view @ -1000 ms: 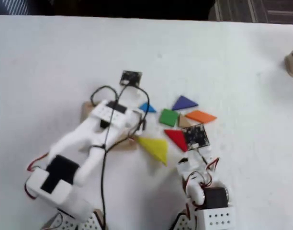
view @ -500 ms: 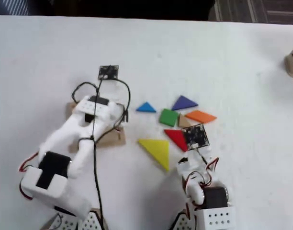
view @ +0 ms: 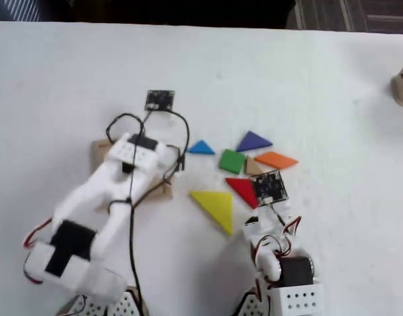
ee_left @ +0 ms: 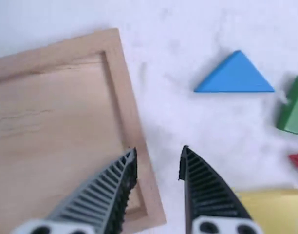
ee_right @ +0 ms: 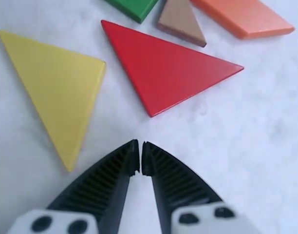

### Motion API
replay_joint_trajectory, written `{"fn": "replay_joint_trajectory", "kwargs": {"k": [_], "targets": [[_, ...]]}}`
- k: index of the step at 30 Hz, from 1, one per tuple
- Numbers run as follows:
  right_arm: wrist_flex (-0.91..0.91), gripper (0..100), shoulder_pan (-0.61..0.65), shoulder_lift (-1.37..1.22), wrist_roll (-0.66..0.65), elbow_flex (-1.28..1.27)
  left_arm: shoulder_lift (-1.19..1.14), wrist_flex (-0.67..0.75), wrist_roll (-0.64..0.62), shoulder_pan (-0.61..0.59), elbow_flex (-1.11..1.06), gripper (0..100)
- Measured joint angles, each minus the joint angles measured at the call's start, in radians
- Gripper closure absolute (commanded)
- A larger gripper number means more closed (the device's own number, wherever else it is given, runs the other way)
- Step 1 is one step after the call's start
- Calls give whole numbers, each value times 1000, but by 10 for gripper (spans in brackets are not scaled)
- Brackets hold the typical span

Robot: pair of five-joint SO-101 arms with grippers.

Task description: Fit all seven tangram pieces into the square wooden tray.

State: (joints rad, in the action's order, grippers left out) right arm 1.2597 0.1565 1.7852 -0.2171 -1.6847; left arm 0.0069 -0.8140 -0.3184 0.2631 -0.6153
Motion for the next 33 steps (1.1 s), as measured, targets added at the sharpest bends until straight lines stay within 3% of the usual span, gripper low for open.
{"fn": "replay_joint_trajectory", "kwargs": {"k": [6, 14, 17, 23, 27, 33], "targets": [[0, 978, 0, 0, 0, 0, 91, 58, 0, 117, -137, 839], [0, 978, -20, 0, 0, 6, 101, 124, -6, 209, -144, 838], [-21, 978, -155, 0, -2, 31, 101, 133, -6, 216, -144, 838], [-292, 977, -425, 0, -74, 21, 101, 140, -6, 216, -144, 838], [-379, 977, -390, 0, -170, 18, 101, 140, -6, 216, -144, 839], [-350, 977, -325, 0, -189, 84, 101, 127, -6, 215, -144, 839]]}}
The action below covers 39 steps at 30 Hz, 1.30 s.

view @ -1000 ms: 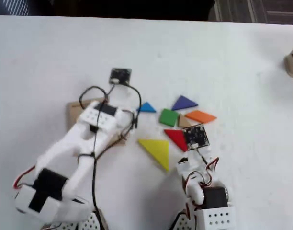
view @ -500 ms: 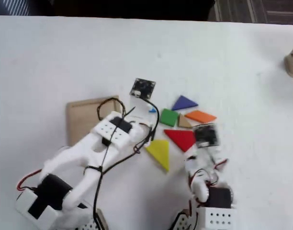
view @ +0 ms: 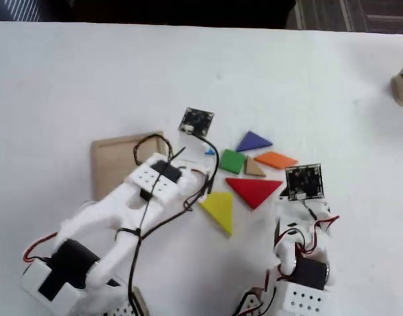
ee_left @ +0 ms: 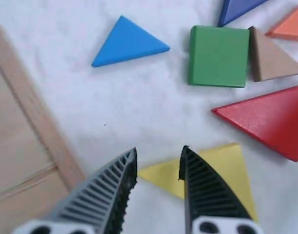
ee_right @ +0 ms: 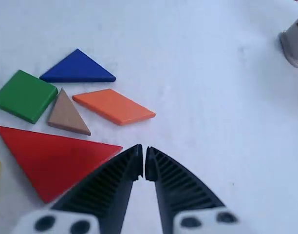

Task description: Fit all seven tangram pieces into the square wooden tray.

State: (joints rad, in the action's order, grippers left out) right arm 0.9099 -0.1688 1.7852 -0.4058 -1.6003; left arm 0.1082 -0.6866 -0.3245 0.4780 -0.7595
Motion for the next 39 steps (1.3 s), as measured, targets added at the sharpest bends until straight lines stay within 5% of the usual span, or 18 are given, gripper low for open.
{"fn": "replay_joint_trajectory", "kwargs": {"k": [16, 29, 39], "targets": [[192, 977, 227, -55, 37, 267, 144, 0, 0, -269, -28, 839], [-51, 977, 493, -729, 235, 450, 199, 121, -3, -575, -46, 841], [-244, 977, 724, -1197, 456, 647, 178, 164, -3, -640, -46, 842]]}}
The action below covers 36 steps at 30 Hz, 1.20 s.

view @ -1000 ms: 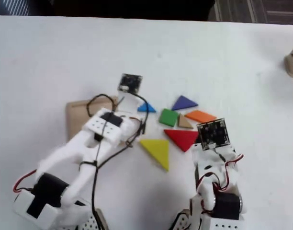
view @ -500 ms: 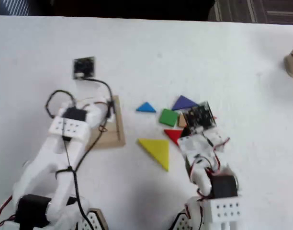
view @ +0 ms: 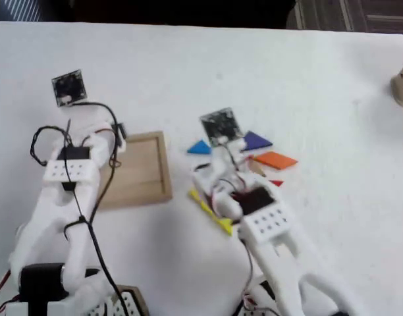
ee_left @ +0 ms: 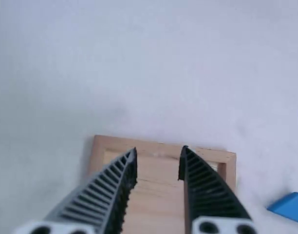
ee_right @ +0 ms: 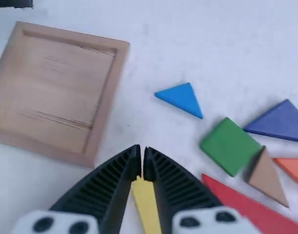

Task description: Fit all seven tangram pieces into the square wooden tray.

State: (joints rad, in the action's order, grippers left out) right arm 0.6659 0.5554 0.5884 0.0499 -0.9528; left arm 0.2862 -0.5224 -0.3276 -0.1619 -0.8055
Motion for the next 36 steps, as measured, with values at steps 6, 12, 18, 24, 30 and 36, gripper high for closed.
{"fn": "replay_joint_trajectory", "kwargs": {"k": [6, 12, 18, 24, 30, 36], "targets": [[-107, 967, 100, -296, 95, 126, -58, -12, 0, -9, 32, 842], [-133, 807, 135, -494, 112, 235, -242, -163, 0, -37, 229, 842], [-133, 840, 161, -621, 114, 351, -325, -186, 0, -61, 316, 842], [-133, 869, 164, -770, 114, 465, -325, -186, 0, -64, 319, 842], [-81, 908, 153, -850, 114, 554, -334, -186, 0, -66, 321, 842], [55, 971, 80, -848, 114, 585, -334, -186, 0, -66, 321, 842]]}}
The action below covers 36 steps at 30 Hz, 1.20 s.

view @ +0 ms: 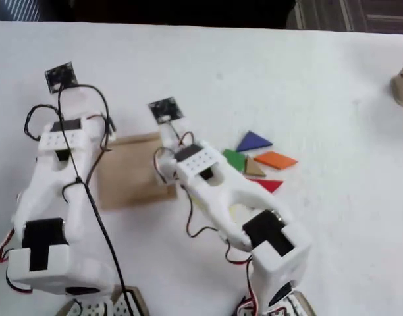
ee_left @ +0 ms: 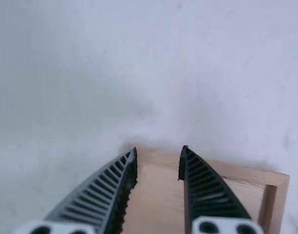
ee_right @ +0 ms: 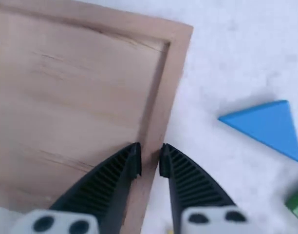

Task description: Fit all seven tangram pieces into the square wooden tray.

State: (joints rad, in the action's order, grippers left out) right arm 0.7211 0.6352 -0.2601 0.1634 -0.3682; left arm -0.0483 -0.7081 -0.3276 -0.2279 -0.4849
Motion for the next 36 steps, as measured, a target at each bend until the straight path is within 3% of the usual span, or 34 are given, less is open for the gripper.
{"fn": "replay_joint_trajectory", "kwargs": {"k": [13, 22, 28, 36], "targets": [[262, 971, -104, 110, -54, -6, 0, 0, 0, 0, 0, 842], [285, 800, -157, 258, -15, -63, 0, 0, 0, 0, 0, 842], [285, 837, -158, 259, -15, -63, 0, 0, 0, 0, 0, 842], [222, 985, -158, 259, -8, -117, 0, 0, 0, 0, 0, 842]]}}
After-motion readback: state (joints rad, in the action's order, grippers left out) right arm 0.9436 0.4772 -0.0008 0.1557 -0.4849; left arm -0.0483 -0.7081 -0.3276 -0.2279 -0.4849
